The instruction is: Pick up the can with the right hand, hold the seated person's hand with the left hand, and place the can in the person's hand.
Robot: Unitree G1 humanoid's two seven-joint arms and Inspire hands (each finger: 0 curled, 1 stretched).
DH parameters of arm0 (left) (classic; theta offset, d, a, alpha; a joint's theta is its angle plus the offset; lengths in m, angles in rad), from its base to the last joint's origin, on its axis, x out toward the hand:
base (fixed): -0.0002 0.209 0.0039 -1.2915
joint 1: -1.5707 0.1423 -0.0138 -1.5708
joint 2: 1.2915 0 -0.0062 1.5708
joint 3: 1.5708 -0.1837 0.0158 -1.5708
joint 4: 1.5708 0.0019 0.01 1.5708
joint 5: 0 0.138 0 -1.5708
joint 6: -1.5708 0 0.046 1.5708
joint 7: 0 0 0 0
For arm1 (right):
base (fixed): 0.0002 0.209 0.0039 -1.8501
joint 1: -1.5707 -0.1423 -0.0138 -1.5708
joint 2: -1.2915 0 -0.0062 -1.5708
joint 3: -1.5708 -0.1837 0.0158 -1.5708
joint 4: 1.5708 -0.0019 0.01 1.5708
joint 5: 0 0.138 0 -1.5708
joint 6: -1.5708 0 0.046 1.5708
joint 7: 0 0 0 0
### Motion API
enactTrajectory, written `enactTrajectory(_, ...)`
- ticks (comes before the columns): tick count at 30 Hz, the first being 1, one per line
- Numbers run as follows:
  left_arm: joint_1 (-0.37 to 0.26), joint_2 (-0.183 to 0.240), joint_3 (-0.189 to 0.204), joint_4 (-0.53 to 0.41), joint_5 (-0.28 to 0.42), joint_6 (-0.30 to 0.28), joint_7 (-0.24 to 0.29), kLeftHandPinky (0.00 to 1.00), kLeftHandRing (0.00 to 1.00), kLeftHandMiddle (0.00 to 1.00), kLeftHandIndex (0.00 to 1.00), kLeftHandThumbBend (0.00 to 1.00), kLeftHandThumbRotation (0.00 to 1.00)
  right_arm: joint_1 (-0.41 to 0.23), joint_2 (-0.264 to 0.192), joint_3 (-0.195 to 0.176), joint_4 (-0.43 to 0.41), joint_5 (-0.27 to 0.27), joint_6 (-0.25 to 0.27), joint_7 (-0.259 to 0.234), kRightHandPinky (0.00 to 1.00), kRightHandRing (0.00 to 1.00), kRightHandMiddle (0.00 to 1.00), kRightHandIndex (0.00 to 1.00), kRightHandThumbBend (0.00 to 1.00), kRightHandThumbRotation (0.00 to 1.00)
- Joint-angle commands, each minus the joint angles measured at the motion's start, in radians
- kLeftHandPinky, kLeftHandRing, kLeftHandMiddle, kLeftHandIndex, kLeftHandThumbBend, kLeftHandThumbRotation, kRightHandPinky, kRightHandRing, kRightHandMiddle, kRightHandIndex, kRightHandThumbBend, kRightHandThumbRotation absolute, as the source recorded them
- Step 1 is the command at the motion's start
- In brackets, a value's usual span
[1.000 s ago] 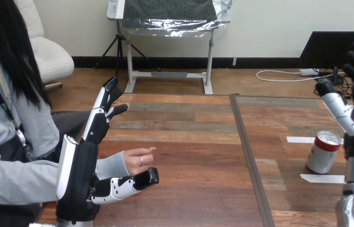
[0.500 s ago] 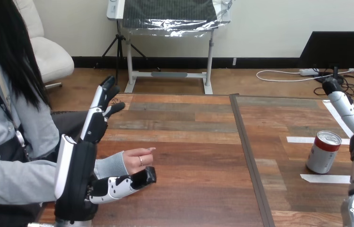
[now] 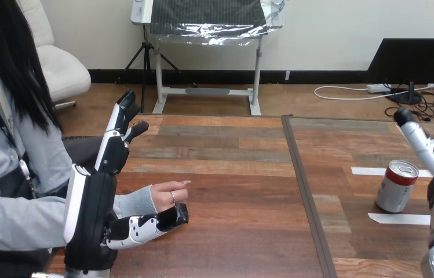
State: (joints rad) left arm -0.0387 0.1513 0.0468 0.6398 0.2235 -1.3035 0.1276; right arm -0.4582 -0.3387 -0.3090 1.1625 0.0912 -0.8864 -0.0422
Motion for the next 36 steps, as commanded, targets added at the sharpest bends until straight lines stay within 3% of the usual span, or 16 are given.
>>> enactTrajectory(1,-0.027,0.008,-0.006,-0.013,-0.022,-0.019,-0.013,0.86,0.95,0.98,0.96,1.00,0.64,-0.071,-0.040,0.009,0.022,-0.021,0.031,-0.009,0.99,0.96,0.92,0.95,1.00,0.48)
enactTrajectory(8,-0.027,0.004,0.009,-0.016,-0.016,-0.026,-0.016,0.85,0.94,0.98,0.96,1.00,0.64,-0.070,-0.051,0.022,0.048,-0.060,0.080,-0.052,0.99,0.96,0.91,0.95,1.00,0.47)
enactTrajectory(11,-0.022,0.008,-0.004,-0.022,-0.038,-0.019,-0.029,0.84,0.94,0.98,0.96,1.00,0.64,-0.066,-0.052,0.030,0.059,-0.075,0.095,-0.066,0.98,0.95,0.90,0.95,1.00,0.48)
enactTrajectory(36,-0.004,0.013,0.009,-0.053,-0.070,-0.021,-0.079,0.84,0.94,0.99,0.96,1.00,0.64,-0.046,-0.055,0.065,0.112,-0.149,0.191,-0.126,0.91,0.92,0.89,0.96,0.89,0.42)
